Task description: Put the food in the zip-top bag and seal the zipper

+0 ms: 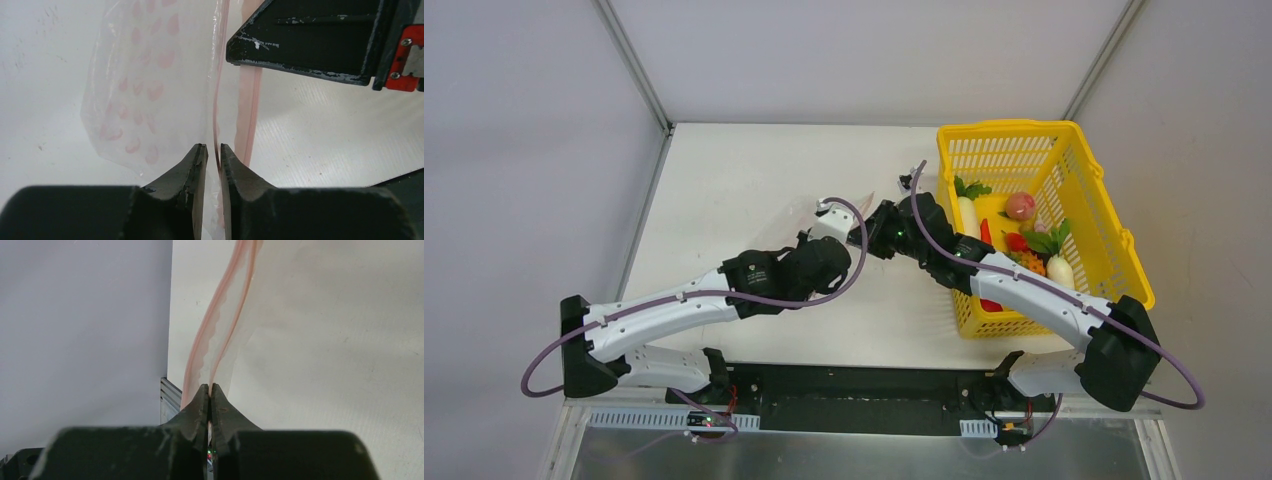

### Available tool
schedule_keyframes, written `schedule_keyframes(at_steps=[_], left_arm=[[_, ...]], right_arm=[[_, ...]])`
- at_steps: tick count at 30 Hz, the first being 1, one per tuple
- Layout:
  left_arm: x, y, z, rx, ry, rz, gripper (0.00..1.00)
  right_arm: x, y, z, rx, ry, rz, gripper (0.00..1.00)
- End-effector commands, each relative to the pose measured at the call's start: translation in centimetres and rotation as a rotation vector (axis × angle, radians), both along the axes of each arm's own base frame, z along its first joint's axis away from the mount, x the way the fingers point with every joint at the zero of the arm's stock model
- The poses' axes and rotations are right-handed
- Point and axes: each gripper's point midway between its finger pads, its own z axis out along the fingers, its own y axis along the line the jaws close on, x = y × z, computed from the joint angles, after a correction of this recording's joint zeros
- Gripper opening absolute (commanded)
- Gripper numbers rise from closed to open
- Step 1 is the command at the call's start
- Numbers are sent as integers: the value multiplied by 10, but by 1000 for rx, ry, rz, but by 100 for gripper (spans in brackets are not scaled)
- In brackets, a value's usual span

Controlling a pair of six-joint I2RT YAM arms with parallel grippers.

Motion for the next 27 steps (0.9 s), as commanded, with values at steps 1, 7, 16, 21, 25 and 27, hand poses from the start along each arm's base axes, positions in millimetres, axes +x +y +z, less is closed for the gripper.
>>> schedule_keyframes(at_steps=[1,7,16,21,25,27], left_arm=[[0,4,-6,42,-10,17,18],[4,5,-4,20,-29,56,0],[12,46,29,-74,-161,231,0],[12,74,42,-83,-203,354,0],[12,78,48,-122,-213,395,0],[12,72,46,-121,-203,376,0]], right_arm=[[0,4,30,66,-36,13,0],[-1,3,19,31,-27,27,0],[-8,-25,-35,-226,1,40,0],[-13,-45,-58,-362,24,39,0],[-18,-57,-68,-425,38,42,0],[-19,-57,-64,-427,27,55,0]])
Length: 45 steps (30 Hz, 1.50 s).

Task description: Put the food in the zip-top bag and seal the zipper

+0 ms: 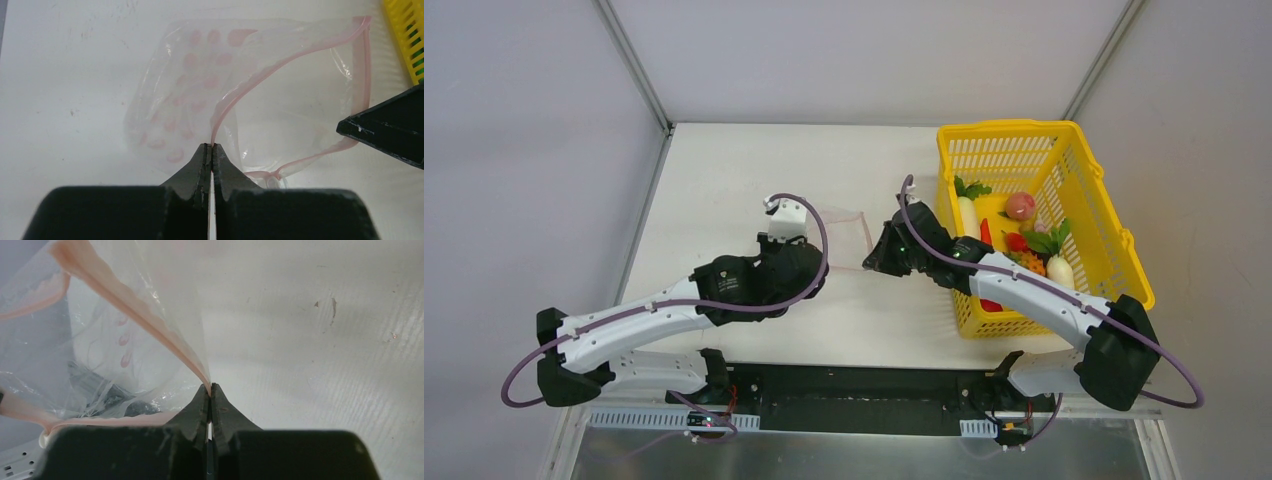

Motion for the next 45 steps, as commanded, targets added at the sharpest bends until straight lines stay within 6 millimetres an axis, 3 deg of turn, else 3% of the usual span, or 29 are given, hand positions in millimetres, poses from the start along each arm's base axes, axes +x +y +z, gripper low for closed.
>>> schedule_keyframes(at_steps=[1,5,11,14,20,26,28,30,32,35,42,45], left_arm=[[3,7,15,-14,-40,45,0],[3,-5,9,28,-2,4,0],[0,-35,-4,-18,48,-106,0],[0,-45,-8,-46,57,-145,27],[5,-60,-30,-97,149,-197,35],[3,-79,-40,-99,193,-267,41],[4,-81,-40,-83,197,-268,36],[7,-79,-39,-67,190,-252,29],[10,-72,-40,-36,183,-224,15],[13,-53,-37,21,164,-153,0],[14,-6,-6,46,81,7,0],[12,11,8,36,46,74,0]], right_arm=[[2,-13,5,-89,-39,10,0],[8,-16,17,-124,-83,16,0],[5,-5,33,-72,-115,83,0],[0,-2,38,-37,-117,98,0],[-10,8,49,56,-112,141,0],[-10,12,52,86,-109,136,0],[-11,15,55,102,-107,144,0],[-11,15,55,107,-105,146,0],[-10,14,54,101,-106,137,0],[-7,7,46,63,-109,110,0],[1,-13,6,-118,-57,67,0],[2,-17,2,-163,-53,68,0]])
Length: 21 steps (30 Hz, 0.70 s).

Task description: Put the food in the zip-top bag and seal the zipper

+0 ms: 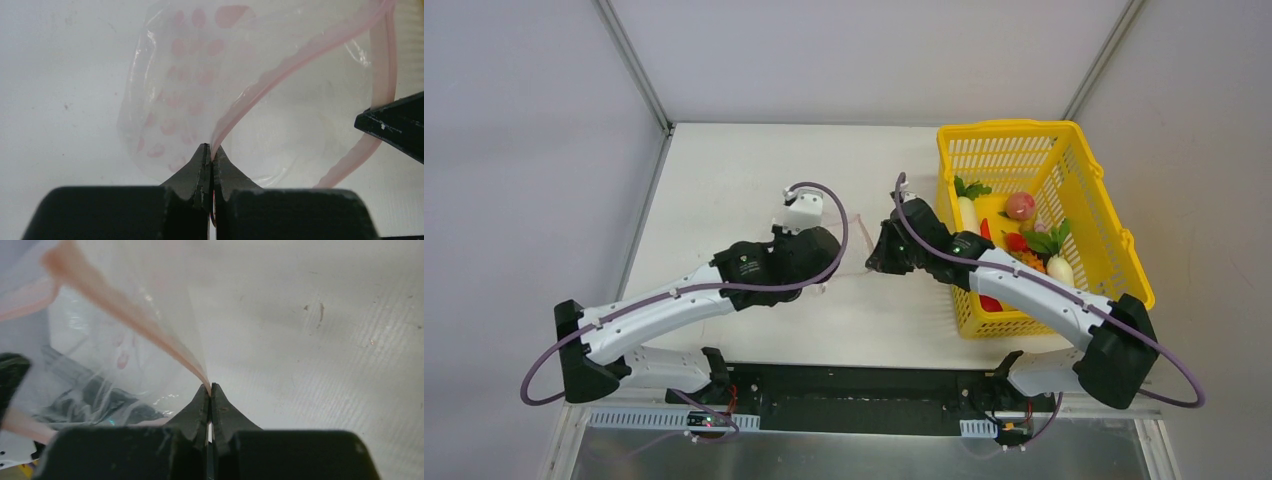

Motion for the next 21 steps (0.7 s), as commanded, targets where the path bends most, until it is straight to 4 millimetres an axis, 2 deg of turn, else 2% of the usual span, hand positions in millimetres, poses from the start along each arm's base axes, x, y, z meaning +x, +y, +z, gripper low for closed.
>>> schedule_keyframes(at_steps=[1,3,5,10,14,19,21], left_arm=[[1,40,40,-8,-102,149,0],[-1,39,44,-7,-89,144,0],[-2,29,42,11,-63,111,0],[-6,9,20,9,25,74,0],[-7,4,7,-10,51,85,0],[-6,2,-2,-17,54,93,0],[-5,2,-4,-22,54,98,0]], right_arm=[[7,-14,-9,-104,-13,-21,0],[8,-13,-7,-110,-25,-4,0],[9,-7,-2,-106,-31,26,0],[8,9,12,-45,-29,84,4],[3,15,32,16,-49,117,9],[-8,16,62,90,-77,164,29],[-12,12,73,107,-93,165,46]])
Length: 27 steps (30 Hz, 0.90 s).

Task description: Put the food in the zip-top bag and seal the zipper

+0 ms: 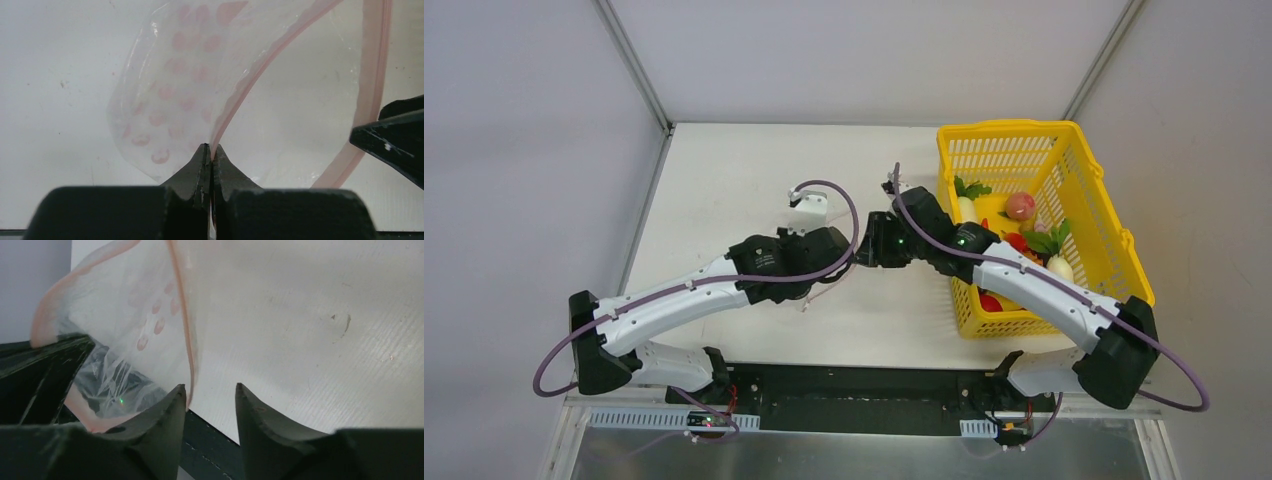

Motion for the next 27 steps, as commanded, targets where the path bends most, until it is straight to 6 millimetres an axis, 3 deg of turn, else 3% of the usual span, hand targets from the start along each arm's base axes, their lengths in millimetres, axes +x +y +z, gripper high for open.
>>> schedule_keyframes(at_steps=[1,4,7,10,14,17,19,22,27], left_arm=[[1,-1,-4,-33,-2,25,0],[2,-1,-7,-45,0,28,0],[3,-1,-10,-56,2,29,0],[2,-1,-11,-66,3,26,0],[1,-1,-13,-80,3,12,0],[0,1,-12,-81,-1,8,0],[-1,3,-12,-82,-2,6,0],[-2,4,-11,-88,-3,0,0],[-3,3,-12,-89,0,-18,0]], right_arm=[[-9,-3,62,115,-90,44,49],[-14,-13,83,136,-140,36,57],[-12,-32,110,147,-226,-15,58],[7,-71,128,83,-352,-191,59],[38,-137,146,-26,-471,-442,70],[61,-176,147,-83,-464,-544,82],[74,-190,144,-75,-409,-560,87],[95,-201,126,-56,-313,-568,94],[115,-167,100,61,-166,-412,99]])
